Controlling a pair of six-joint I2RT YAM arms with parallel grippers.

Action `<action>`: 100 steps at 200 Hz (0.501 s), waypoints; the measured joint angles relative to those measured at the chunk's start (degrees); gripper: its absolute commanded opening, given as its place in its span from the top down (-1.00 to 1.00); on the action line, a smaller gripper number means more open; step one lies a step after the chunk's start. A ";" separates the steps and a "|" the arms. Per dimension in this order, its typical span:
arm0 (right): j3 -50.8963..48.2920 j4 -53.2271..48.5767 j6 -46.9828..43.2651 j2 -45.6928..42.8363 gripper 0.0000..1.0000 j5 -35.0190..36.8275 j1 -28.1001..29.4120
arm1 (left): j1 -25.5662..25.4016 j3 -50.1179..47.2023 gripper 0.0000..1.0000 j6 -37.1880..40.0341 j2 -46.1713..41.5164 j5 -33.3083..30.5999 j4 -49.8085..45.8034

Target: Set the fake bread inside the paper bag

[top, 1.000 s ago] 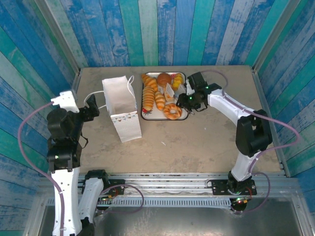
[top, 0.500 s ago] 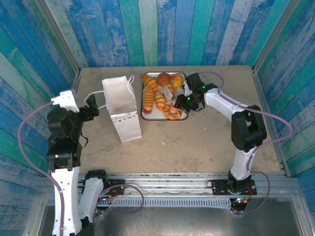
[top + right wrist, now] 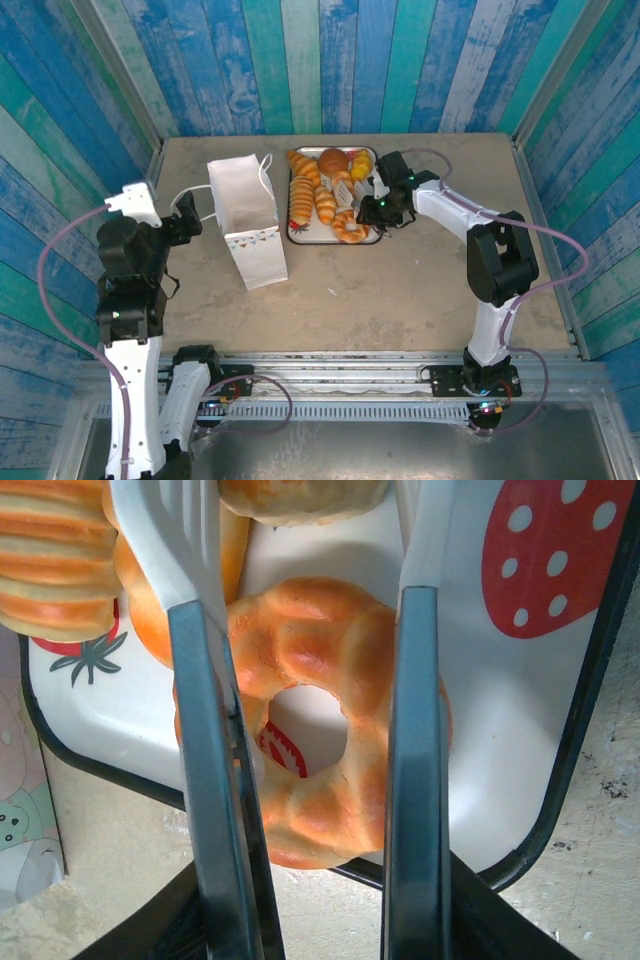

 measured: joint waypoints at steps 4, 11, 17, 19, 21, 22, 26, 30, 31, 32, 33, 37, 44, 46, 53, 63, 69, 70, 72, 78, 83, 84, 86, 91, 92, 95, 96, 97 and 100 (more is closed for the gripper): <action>0.00 -0.02 0.02 0.00 0.27 0.00 0.00 | 0.00 0.00 -0.88 0.00 0.07 0.00 0.00; 0.00 -0.11 0.11 0.00 0.32 0.02 0.00 | 0.00 0.00 -0.88 0.00 0.20 0.00 0.00; 0.00 -0.17 0.07 0.00 0.38 0.04 0.00 | 0.00 0.00 -0.88 -0.02 0.31 0.02 0.00; 0.00 -0.20 0.07 0.00 0.40 0.04 0.00 | 0.00 0.00 -0.88 -0.02 0.37 0.02 0.00; 0.00 -0.22 -0.02 0.00 0.41 0.09 0.00 | 0.00 0.00 -0.88 -0.02 0.39 0.02 0.00; 0.00 -0.24 -0.02 0.00 0.42 0.11 0.00 | 0.00 0.00 -0.88 -0.02 0.42 0.02 0.00; 0.00 -0.22 0.11 -0.02 0.44 0.07 0.00 | 0.00 0.00 -0.88 -0.02 0.50 0.02 0.00; 0.00 -0.20 -0.02 -0.02 0.47 0.07 0.00 | 0.00 0.00 -0.88 -0.02 0.61 0.04 0.00; 0.00 -0.20 0.04 -0.02 0.48 0.04 0.00 | 0.00 0.00 -0.88 -0.02 0.61 0.04 0.00; -0.02 -0.17 0.00 -0.02 0.49 0.02 0.00 | 0.00 0.00 -0.88 -0.02 0.63 0.04 0.00; -0.02 -0.17 0.02 -0.02 0.50 0.04 0.00 | 0.00 0.00 -0.88 -0.02 0.66 0.04 0.00; -0.02 -0.15 0.00 -0.04 0.54 0.00 0.02 | 0.00 0.00 -0.88 -0.02 0.74 0.04 0.00; -0.07 -0.11 0.00 -0.13 0.57 0.02 0.02 | 0.00 0.00 -0.88 -0.04 0.85 0.07 0.00; -0.07 -0.09 -0.04 -0.13 0.57 0.02 0.02 | -0.02 0.00 -0.88 -0.04 0.90 0.07 0.00; -0.20 -0.02 0.02 -0.26 0.60 0.04 0.02 | 0.00 0.00 -0.88 -0.07 1.01 0.07 0.02; -0.55 0.20 0.02 -0.61 0.62 0.11 0.02 | 0.00 0.02 -0.88 -0.13 1.11 0.11 0.02; -0.85 0.24 0.04 -0.90 0.63 0.17 0.02 | 0.00 0.02 -0.88 -0.24 1.16 0.11 0.02; -0.90 0.24 0.04 -0.94 0.64 0.22 0.02 | 0.00 0.02 -0.88 -0.24 1.16 0.11 0.02; -1.01 0.24 0.04 -1.03 0.64 0.20 0.02 | 0.00 0.02 -0.88 -0.26 1.18 0.11 0.02; -1.33 0.31 0.07 -1.38 0.66 0.26 0.02 | 0.00 0.02 -0.88 -0.28 1.20 0.11 0.02; -1.73 0.39 0.09 -1.77 0.68 0.35 0.02 | 0.00 0.02 -0.88 -0.31 1.22 0.11 0.04; -1.77 0.39 0.11 -1.81 0.69 0.35 0.02 | 0.00 0.02 -0.88 -0.31 1.22 0.11 0.04; -1.86 0.39 0.13 -1.95 0.69 0.37 0.02 | 0.00 0.02 -0.88 -0.33 1.22 0.11 0.02; -2.25 0.39 0.28 -2.40 0.70 0.46 0.02 | 0.00 0.09 -0.88 -0.46 1.25 0.11 0.00; -2.29 0.39 0.28 -2.45 0.71 0.44 0.02 | 0.00 0.09 -0.88 -0.46 1.27 0.11 0.00; -2.49 0.42 0.28 -2.75 0.72 0.48 0.02 | -0.02 0.15 -0.88 -0.52 1.29 0.11 -0.02; -2.54 0.42 0.31 -2.82 0.72 0.50 0.02 | 0.00 0.22 -0.88 -0.59 1.31 0.11 -0.02; -2.60 0.42 0.31 -2.89 0.72 0.52 0.02 | 0.00 0.24 -0.88 -0.61 1.33 0.11 -0.02; -2.75 0.42 0.33 -3.15 0.74 0.50 0.02 | 0.00 0.35 -0.88 -0.70 1.38 0.11 -0.02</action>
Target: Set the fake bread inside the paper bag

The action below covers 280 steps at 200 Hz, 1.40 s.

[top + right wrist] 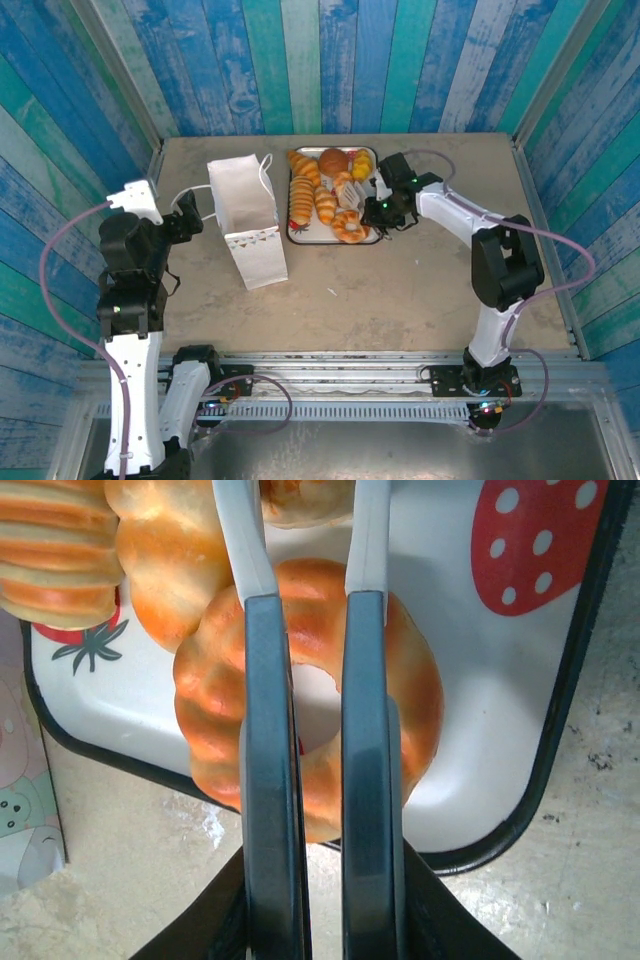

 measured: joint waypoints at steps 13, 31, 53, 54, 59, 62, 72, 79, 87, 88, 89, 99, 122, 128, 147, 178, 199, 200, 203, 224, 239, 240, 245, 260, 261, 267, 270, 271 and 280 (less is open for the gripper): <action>-0.35 -0.07 0.15 -1.09 0.78 0.13 0.00 | 0.00 0.70 -0.88 -0.52 0.31 0.00 -0.02; -0.79 0.20 0.22 -2.99 0.81 0.39 0.00 | 0.00 2.01 -0.91 -1.11 0.72 0.20 -0.24; -1.18 0.24 0.42 -5.62 0.83 1.01 0.00 | 0.00 5.55 -0.96 -1.73 2.08 0.63 -2.49; -1.20 0.24 0.44 -5.75 0.83 1.03 0.00 | 0.00 5.70 -0.97 -1.77 2.19 0.70 -2.60; -1.36 0.26 0.48 -6.38 0.83 1.22 0.00 | 0.00 7.06 -0.97 -1.77 2.89 0.87 -3.48; -1.49 0.26 0.59 -6.95 0.83 1.33 0.00 | 0.00 7.80 -0.97 -1.75 3.37 1.07 -3.93; -1.92 0.22 0.74 -8.39 0.84 1.66 0.00 | 0.00 10.19 -0.97 -1.70 4.87 1.51 -5.29; -2.21 0.20 0.90 -9.64 0.84 1.86 0.00 | -0.02 11.54 -0.99 -1.66 5.99 1.81 -6.16; -2.54 0.22 1.07 -11.10 0.84 2.08 0.02 | 0.00 12.90 -1.00 -1.51 7.39 2.36 -7.50; -2.56 0.20 1.07 -11.28 0.84 2.10 0.02 | 0.00 13.00 -1.00 -1.49 7.54 2.43 -7.61; -2.60 0.20 1.07 -11.63 0.84 2.19 0.02 | 0.00 13.11 -1.00 -1.44 7.69 2.45 -7.76; -2.86 0.04 1.25 -13.49 0.84 2.60 0.09 | 0.00 14.73 -0.99 -1.16 9.77 3.21 -10.01; -2.91 0.00 1.29 -18.56 0.85 3.23 0.42 | 0.00 19.23 -0.97 0.00 15.72 5.11 -15.54; -2.89 -0.04 1.31 -19.93 0.85 3.43 0.52 | 0.00 20.28 -0.97 0.37 17.38 5.49 -16.74; -2.01 -1.09 1.25 -23.41 0.85 4.17 1.11 | 0.00 22.16 -0.96 1.55 20.85 6.93 -19.93; 2.38 -3.78 1.16 -26.64 0.85 6.16 3.54 | 0.00 25.07 -0.88 3.78 24.98 9.90 -24.22; 6.86 -5.03 0.81 -28.17 0.85 8.39 7.06 | -0.02 26.16 -0.82 4.50 27.17 10.49 -24.96; 7.17 -5.07 0.81 -28.30 0.85 8.55 7.37 | -0.02 26.21 -0.82 4.57 27.21 10.49 -24.96; 7.63 -5.07 0.74 -28.55 0.85 8.76 8.00 | 0.00 26.32 -0.82 4.63 27.52 10.45 -24.96; 10.86 -5.18 0.48 -30.45 0.85 11.10 12.92 | 0.00 27.12 -0.82 5.01 29.22 9.42 -25.07; 12.74 -5.22 0.33 -31.30 0.85 12.20 16.20 | 0.00 28.28 -0.84 5.22 30.49 8.33 -25.16; 12.83 -5.22 0.33 -31.32 0.85 12.24 16.33 | 0.00 28.46 -0.84 5.22 30.62 8.28 -25.14; 13.33 -5.22 0.31 -31.41 0.85 12.46 17.25 | 0.00 29.03 -0.84 5.35 31.17 8.09 -25.16; 14.56 -5.20 0.37 -31.39 0.85 13.18 19.87 | 0.00 31.50 -0.82 5.53 33.53 7.91 -25.16; 14.60 -5.20 0.37 -31.39 0.85 13.22 19.98 | 0.00 31.74 -0.82 5.57 33.79 7.91 -25.09; 14.80 -5.18 0.39 -31.32 0.85 13.53 20.94 | 0.00 32.68 -0.81 5.66 34.86 7.96 -24.83; 14.86 -5.18 0.46 -31.28 0.85 13.62 21.46 | 0.00 33.03 -0.80 5.68 35.45 7.96 -24.63; 14.86 -5.20 0.48 -31.28 0.85 13.68 21.59 | 0.00 33.11 -0.80 5.68 35.56 7.96 -24.61; 14.91 -5.20 0.63 -31.08 0.85 14.08 22.97 | 0.00 33.86 -0.77 5.84 37.03 8.07 -24.09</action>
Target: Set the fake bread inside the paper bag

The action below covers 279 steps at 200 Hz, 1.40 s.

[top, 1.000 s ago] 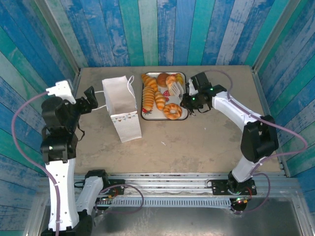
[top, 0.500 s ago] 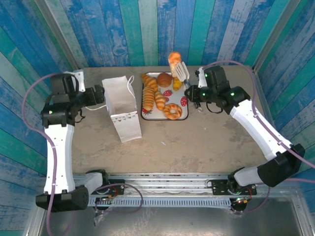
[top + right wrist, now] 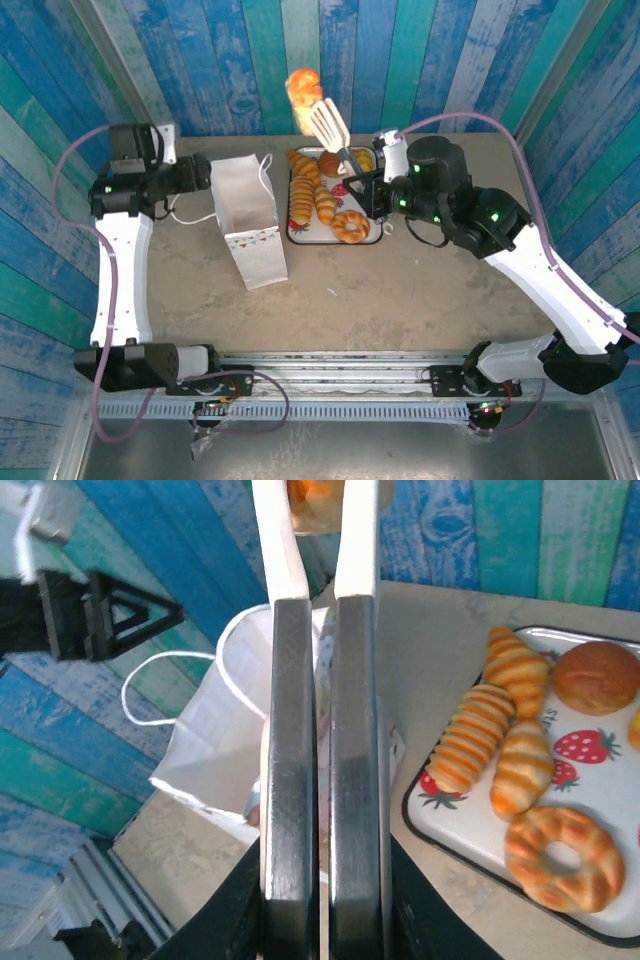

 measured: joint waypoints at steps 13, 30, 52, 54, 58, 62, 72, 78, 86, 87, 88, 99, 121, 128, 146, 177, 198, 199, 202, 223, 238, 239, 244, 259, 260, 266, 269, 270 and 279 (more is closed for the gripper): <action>0.00 0.02 0.57 0.61 0.86 0.44 2.21 | 0.00 0.61 -0.74 0.13 1.84 0.31 0.35; -0.02 0.33 1.38 1.70 0.86 0.61 4.72 | 0.24 1.33 -0.67 0.42 4.37 1.88 0.74; -1.33 2.51 2.82 2.86 0.86 0.33 7.48 | 1.92 2.03 -0.50 0.57 7.67 7.52 1.36; -1.42 2.64 2.97 2.93 0.86 0.26 7.63 | 2.12 2.16 -0.49 0.76 7.98 8.02 1.36; -1.70 2.99 3.26 3.19 0.86 0.04 8.09 | 2.47 2.34 -0.47 0.52 8.61 8.76 1.44; -1.90 3.26 3.52 3.39 0.86 -0.13 8.39 | 2.75 2.58 -0.45 0.79 9.18 9.44 1.46; -2.36 3.91 4.13 3.93 0.86 -0.55 9.11 | 3.39 3.23 -0.41 0.74 10.69 10.95 1.53; -2.69 4.42 4.59 4.26 0.86 -0.83 9.55 | 3.72 3.63 -0.37 0.79 11.54 11.72 1.64; -3.04 4.90 5.09 4.68 0.86 -1.20 10.03 | 4.11 4.07 -0.32 0.87 12.63 12.76 1.81; -3.06 4.98 5.14 4.72 0.86 -1.18 10.08 | 4.13 4.11 -0.32 0.92 12.72 12.83 1.81; -3.08 5.01 5.16 4.74 0.86 -1.22 10.10 | 4.20 4.17 -0.31 0.87 12.87 13.00 1.86; -3.30 5.66 5.79 5.46 0.86 -1.77 10.86 | 4.48 4.48 -0.28 0.81 14.10 14.29 2.10; -3.32 6.95 6.71 7.48 0.86 -2.89 12.50 | 4.66 5.27 -0.26 0.92 16.52 16.70 2.27; -3.37 7.17 7.02 8.17 0.85 -3.28 12.96 | 4.66 5.35 -0.27 0.94 17.14 17.57 2.32; -3.96 7.87 7.76 9.64 0.85 -3.93 13.64 | 4.66 5.35 -0.25 1.25 18.14 19.52 2.27; -4.42 8.02 8.24 12.09 0.85 -4.11 13.84 | 4.66 5.35 -0.07 1.99 18.49 20.68 2.23; -4.42 7.91 8.24 13.79 0.85 -3.82 13.77 | 4.68 5.35 0.05 2.47 18.49 20.65 2.25; -4.42 7.91 8.24 13.88 0.85 -3.82 13.77 | 4.68 5.35 0.06 2.40 18.49 20.65 2.25; -4.42 7.91 8.24 14.12 0.85 -3.82 13.77 | 4.70 5.35 0.07 2.64 18.49 20.63 2.25; -4.44 7.91 8.33 15.98 0.84 -3.65 13.79 | 4.70 5.35 0.16 2.86 18.49 20.63 2.29; -4.66 7.76 8.37 16.94 0.84 -3.65 13.79 | 4.70 5.35 0.20 3.06 18.49 20.63 2.29; -4.68 7.74 8.37 16.98 0.84 -3.63 13.79 | 4.72 5.35 0.20 3.02 18.49 20.63 2.32; -4.79 7.56 8.37 17.16 0.83 -3.61 13.77 | 4.70 5.35 0.22 3.06 18.49 20.63 2.34; -5.18 7.34 8.37 17.18 0.82 -3.43 13.79 | 4.70 5.35 0.26 3.21 18.49 20.63 2.36; -5.18 7.32 8.37 17.18 0.82 -3.43 13.79 | 4.70 5.35 0.26 3.21 18.49 20.63 2.36; -5.27 7.19 8.37 17.18 0.79 -3.37 13.79 | 4.70 5.35 0.26 3.28 18.49 20.63 2.38; -5.31 7.19 8.37 17.18 0.79 -3.32 13.79 | 4.72 5.35 0.26 3.28 18.49 20.63 2.43; -5.38 7.17 8.35 17.18 0.78 -3.26 13.79 | 4.70 5.35 0.26 3.28 18.49 20.63 2.43; -5.60 6.97 8.37 17.16 0.75 -3.19 13.79 | 4.70 5.35 0.26 3.30 18.49 20.59 2.49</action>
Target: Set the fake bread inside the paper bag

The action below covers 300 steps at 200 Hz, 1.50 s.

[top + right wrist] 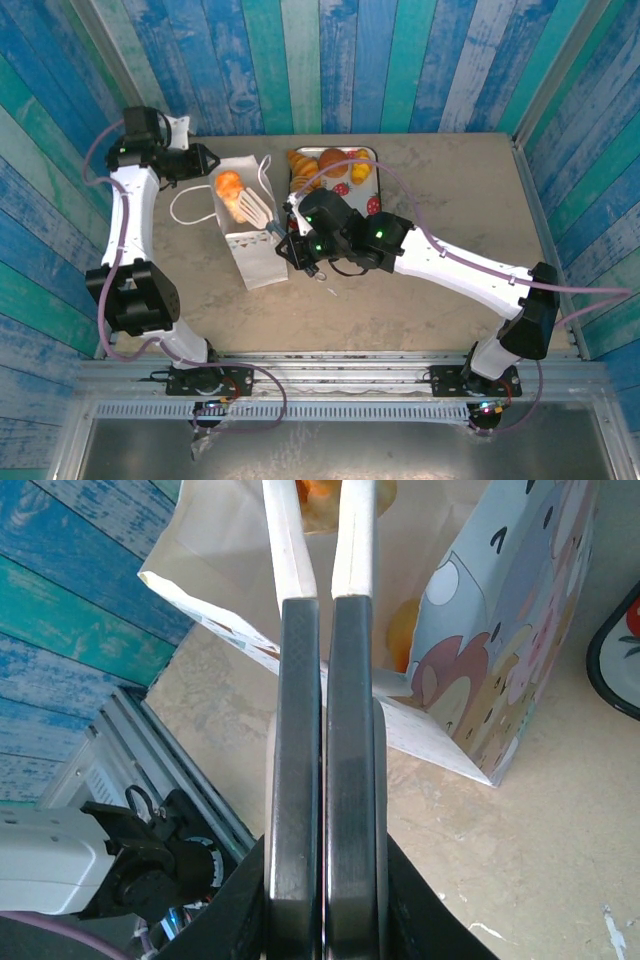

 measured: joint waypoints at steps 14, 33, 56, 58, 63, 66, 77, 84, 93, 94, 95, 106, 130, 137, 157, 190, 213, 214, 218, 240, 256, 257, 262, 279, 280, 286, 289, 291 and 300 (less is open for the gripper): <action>-0.39 -0.28 -0.02 -0.02 0.70 0.20 0.00 | 0.00 0.00 0.26 0.09 0.00 -0.20 0.04; -0.83 -0.52 -0.04 -0.37 0.62 0.24 0.00 | 0.00 0.00 0.26 0.20 0.00 -0.35 0.13; -1.20 -1.14 -0.07 -1.05 0.52 0.37 -0.02 | 0.02 0.00 0.26 0.22 0.00 -0.39 0.17; -1.22 -1.20 -0.07 -1.11 0.51 0.37 -0.02 | 0.00 0.00 0.27 0.22 0.00 -0.39 0.17; -1.31 -1.31 -0.11 -1.25 0.49 0.44 -0.02 | 0.02 0.00 0.27 0.22 0.00 -0.39 0.17; -1.36 -1.36 -0.09 -1.31 0.48 0.44 -0.02 | 0.02 0.00 0.27 0.22 0.00 -0.42 0.17; -1.38 -1.64 -0.26 -1.42 0.44 0.52 -0.02 | 0.00 0.00 0.27 0.22 0.00 -0.44 0.17; -1.38 -1.66 -0.33 -1.49 0.41 0.59 0.00 | 0.00 0.00 0.26 0.22 0.00 -0.46 0.20; -1.38 -1.66 -0.39 -1.53 0.37 0.61 0.00 | 0.00 0.00 0.27 0.22 0.00 -0.57 0.20; -1.38 -1.66 -0.37 -1.53 0.37 0.59 0.00 | 0.02 0.00 0.27 0.22 0.00 -0.57 0.20; -1.38 -1.66 -0.39 -1.53 0.37 0.59 0.00 | 0.02 0.00 0.27 0.22 0.00 -0.59 0.20; -1.38 -1.66 -0.50 -1.60 0.35 0.61 0.00 | 0.02 0.00 0.27 0.24 0.00 -0.61 0.20; -1.38 -1.68 -0.59 -1.64 0.31 0.63 -0.02 | 0.00 0.00 0.27 0.24 0.00 -0.61 0.20; -1.38 -1.68 -0.66 -1.64 0.29 0.66 -0.02 | 0.02 0.00 0.27 0.24 0.00 -0.61 0.20; -1.38 -1.66 -0.83 -1.64 0.23 0.72 0.00 | 0.02 0.00 0.27 0.24 0.00 -0.61 0.20; -1.38 -1.66 -1.11 -1.79 0.15 0.83 -0.02 | 0.00 0.00 0.27 0.24 0.00 -0.61 0.20; -1.38 -1.66 -1.33 -1.84 0.11 0.87 -0.02 | 0.00 0.00 0.27 0.22 0.00 -0.59 0.20; -1.38 -1.66 -1.31 -1.84 0.11 0.87 -0.02 | 0.00 0.00 0.27 0.22 0.00 -0.59 0.17; -1.38 -1.66 -1.38 -1.84 0.09 0.90 -0.02 | 0.00 0.00 0.27 0.24 0.00 -0.59 0.20; -1.38 -1.64 -1.51 -1.84 0.04 0.90 -0.02 | 0.00 0.00 0.27 0.22 0.00 -0.57 0.20; -1.38 -1.62 -1.60 -1.84 0.02 1.01 -0.02 | 0.00 0.00 0.27 0.24 0.00 -0.57 0.20; -1.38 -1.62 -1.62 -1.84 0.01 1.03 -0.02 | 0.02 0.00 0.27 0.22 0.00 -0.57 0.20; -1.36 -1.62 -1.66 -1.84 0.02 1.07 -0.02 | 0.00 0.00 0.27 0.22 0.00 -0.57 0.17; -1.36 -1.64 -1.77 -1.84 0.01 1.29 -0.02 | 0.00 0.00 0.27 0.24 0.00 -0.52 0.22; -1.36 -1.64 -1.77 -1.84 0.01 1.29 -0.02 | 0.02 0.00 0.27 0.24 0.00 -0.52 0.22; -1.33 -1.64 -1.79 -1.84 0.01 1.31 -0.02 | 0.02 0.00 0.27 0.24 0.00 -0.55 0.22; -1.31 -1.66 -1.79 -1.84 0.01 1.36 -0.02 | 0.02 0.00 0.27 0.24 0.00 -0.55 0.22; -1.27 -1.66 -1.79 -1.84 0.02 1.38 -0.02 | 0.02 0.00 0.27 0.24 0.00 -0.52 0.22; -1.16 -1.64 -1.81 -1.84 0.02 1.53 -0.02 | 0.02 0.00 0.27 0.22 0.00 -0.52 0.22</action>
